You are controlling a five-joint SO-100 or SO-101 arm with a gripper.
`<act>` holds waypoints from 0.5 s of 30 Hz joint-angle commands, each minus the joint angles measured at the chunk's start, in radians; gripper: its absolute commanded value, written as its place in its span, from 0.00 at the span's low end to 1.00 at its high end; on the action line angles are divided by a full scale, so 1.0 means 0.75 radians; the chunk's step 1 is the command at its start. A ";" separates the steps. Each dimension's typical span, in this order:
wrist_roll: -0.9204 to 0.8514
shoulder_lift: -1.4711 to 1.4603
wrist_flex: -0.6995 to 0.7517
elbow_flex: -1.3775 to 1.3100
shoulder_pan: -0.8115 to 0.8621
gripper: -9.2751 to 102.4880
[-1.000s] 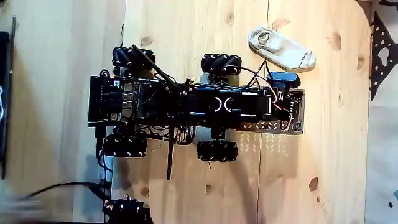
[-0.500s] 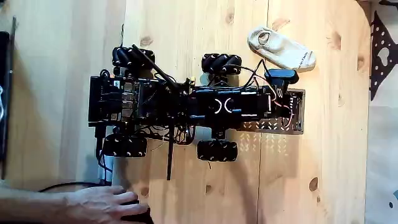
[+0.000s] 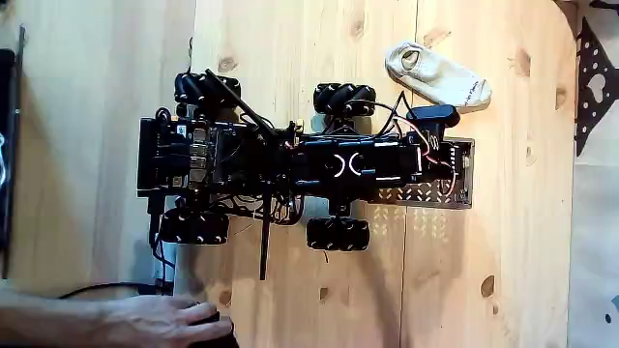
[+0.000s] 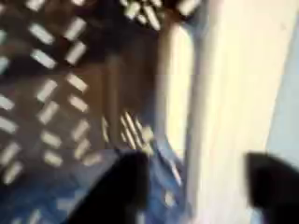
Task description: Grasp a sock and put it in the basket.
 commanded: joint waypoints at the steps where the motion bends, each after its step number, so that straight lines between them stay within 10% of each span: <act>1: 0.047 -0.119 0.082 -0.123 0.012 0.23; 15: 0.270 -0.902 0.272 -1.178 -0.090 0.32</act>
